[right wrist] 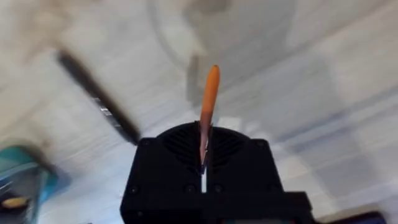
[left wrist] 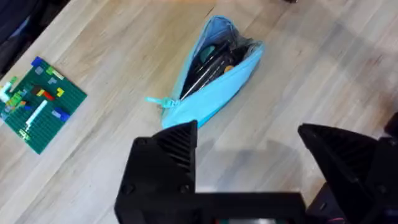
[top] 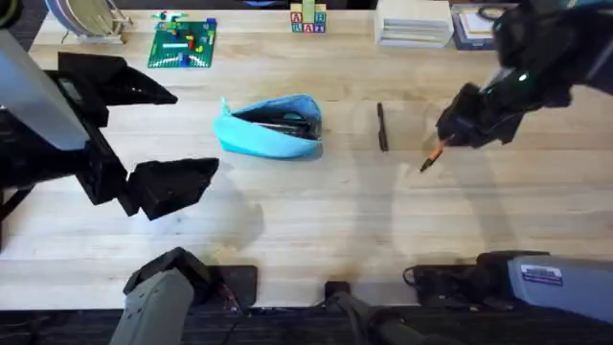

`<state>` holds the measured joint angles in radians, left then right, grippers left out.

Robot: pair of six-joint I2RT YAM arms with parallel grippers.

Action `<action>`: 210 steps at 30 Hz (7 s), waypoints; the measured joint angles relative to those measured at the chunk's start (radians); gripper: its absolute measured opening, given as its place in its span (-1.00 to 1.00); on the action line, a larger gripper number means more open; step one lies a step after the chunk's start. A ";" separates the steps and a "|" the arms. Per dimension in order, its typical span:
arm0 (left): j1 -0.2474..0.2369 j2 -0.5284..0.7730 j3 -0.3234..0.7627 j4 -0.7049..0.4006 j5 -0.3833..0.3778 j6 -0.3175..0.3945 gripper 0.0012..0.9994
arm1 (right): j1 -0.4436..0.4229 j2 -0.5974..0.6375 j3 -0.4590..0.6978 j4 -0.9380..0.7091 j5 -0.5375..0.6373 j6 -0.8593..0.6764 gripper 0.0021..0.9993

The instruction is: Unzip the bag, pick up the pens from the table one at a time and place them inside, then zip the bag closed.

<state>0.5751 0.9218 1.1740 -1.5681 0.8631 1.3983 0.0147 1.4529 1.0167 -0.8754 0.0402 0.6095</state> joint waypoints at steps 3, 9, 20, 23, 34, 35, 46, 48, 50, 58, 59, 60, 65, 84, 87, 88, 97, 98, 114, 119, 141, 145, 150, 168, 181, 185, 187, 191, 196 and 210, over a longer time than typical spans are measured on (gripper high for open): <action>0.000 0.000 0.000 0.000 0.000 0.000 0.99 | 0.000 -0.066 0.054 -0.002 0.000 -0.051 -0.94; 0.000 0.000 0.000 0.000 0.000 0.000 0.99 | 0.000 -0.153 0.116 -0.007 0.000 -0.179 -0.94; 0.000 0.000 0.000 0.000 0.000 0.000 0.99 | 0.093 -0.180 0.125 0.043 0.000 -0.461 -0.94; 0.000 0.000 0.000 0.000 0.000 0.000 0.99 | 0.146 -0.180 0.125 0.096 -0.016 -0.540 -0.94; 0.000 0.000 0.000 0.000 0.000 0.000 0.99 | 0.333 -0.180 0.125 0.378 -0.095 -0.776 -0.94; 0.000 0.000 0.000 0.000 0.000 0.000 0.99 | 0.348 -0.180 0.125 0.398 -0.097 -0.795 -0.94; 0.000 0.000 0.000 0.000 0.000 0.000 0.99 | 0.503 -0.179 0.125 0.509 -0.150 -1.006 -0.94; 0.000 0.000 0.000 0.000 0.000 0.000 0.99 | 0.522 -0.176 0.125 0.513 -0.186 -1.057 -0.94; 0.000 0.000 0.000 0.000 0.000 0.000 0.99 | 0.537 -0.169 0.126 0.518 -0.221 -1.106 -0.94; 0.000 0.000 0.000 0.000 0.000 0.000 0.99 | 0.560 -0.098 0.126 0.523 -0.329 -1.242 -0.94; 0.000 0.000 0.000 0.000 0.000 0.000 0.99 | 0.561 -0.090 0.126 0.527 -0.343 -1.251 -0.94; 0.000 0.000 0.000 0.000 0.000 0.000 0.99 | 0.561 -0.081 0.126 0.532 -0.357 -1.260 -0.94; 0.000 0.000 0.000 0.000 0.000 0.000 0.99 | 0.566 -0.005 0.126 0.592 -0.449 -1.291 -0.94; 0.000 0.000 0.000 0.000 0.000 0.000 0.99 | 0.615 0.252 0.126 0.668 -0.491 -1.298 -0.94; 0.000 0.000 0.000 0.000 0.000 0.000 0.99 | 0.615 0.257 0.126 0.668 -0.490 -1.299 -0.94; 0.000 0.000 0.000 0.000 0.000 0.000 0.99 | 0.615 0.257 0.126 0.671 -0.490 -1.299 -0.94; 0.000 0.000 0.000 0.000 0.000 0.000 0.99 | 0.615 0.257 0.126 0.688 -0.491 -1.299 0.69; 0.000 0.000 0.000 0.000 0.000 0.000 0.99 | 0.615 0.257 0.126 0.688 -0.492 -1.301 0.90; 0.000 0.000 0.000 0.000 0.000 0.000 0.99 | 0.615 0.230 0.126 0.688 -0.459 -1.233 1.00; 0.000 0.000 0.000 0.000 0.000 0.000 0.99 | 0.615 0.128 0.126 0.672 -0.320 -1.141 1.00; 0.000 0.000 0.000 0.000 0.000 0.000 0.99 | 0.615 -0.109 0.126 0.335 0.256 -0.698 1.00; 0.000 0.000 0.000 0.000 0.000 0.000 0.99 | 0.608 -0.109 0.126 0.290 0.304 -0.630 0.99; 0.000 0.000 0.000 0.000 0.000 0.000 0.99 | 0.543 -0.109 0.126 0.251 0.314 -0.550 0.99; 0.000 0.000 0.000 -0.001 0.000 0.000 0.99 | 0.326 -0.042 0.126 0.186 0.112 -0.455 0.99; 0.000 0.000 0.000 -0.005 0.000 0.000 0.99 | 0.326 0.113 0.126 0.191 0.100 -0.369 1.00; 0.000 0.000 0.000 -0.005 0.000 0.000 0.99 | 0.326 0.155 0.126 0.204 0.098 -0.369 0.99; 0.000 0.000 0.000 -0.005 0.000 0.000 0.99 | 0.326 0.174 0.126 0.220 0.097 -0.369 0.99; 0.000 0.000 0.000 -0.008 0.000 0.000 0.99 | 0.326 0.206 0.126 0.259 0.097 -0.366 0.99; 0.000 0.000 0.000 -0.012 0.000 0.000 0.99 | 0.326 0.232 0.126 0.285 0.097 -0.366 0.99; 0.000 0.000 0.000 -0.013 0.000 0.000 0.99 | 0.326 0.286 0.126 0.303 0.097 -0.366 0.99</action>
<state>0.5751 0.9218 1.1740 -1.5814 0.8630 1.3983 0.3408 1.7393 1.1431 -0.5720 0.1368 0.2432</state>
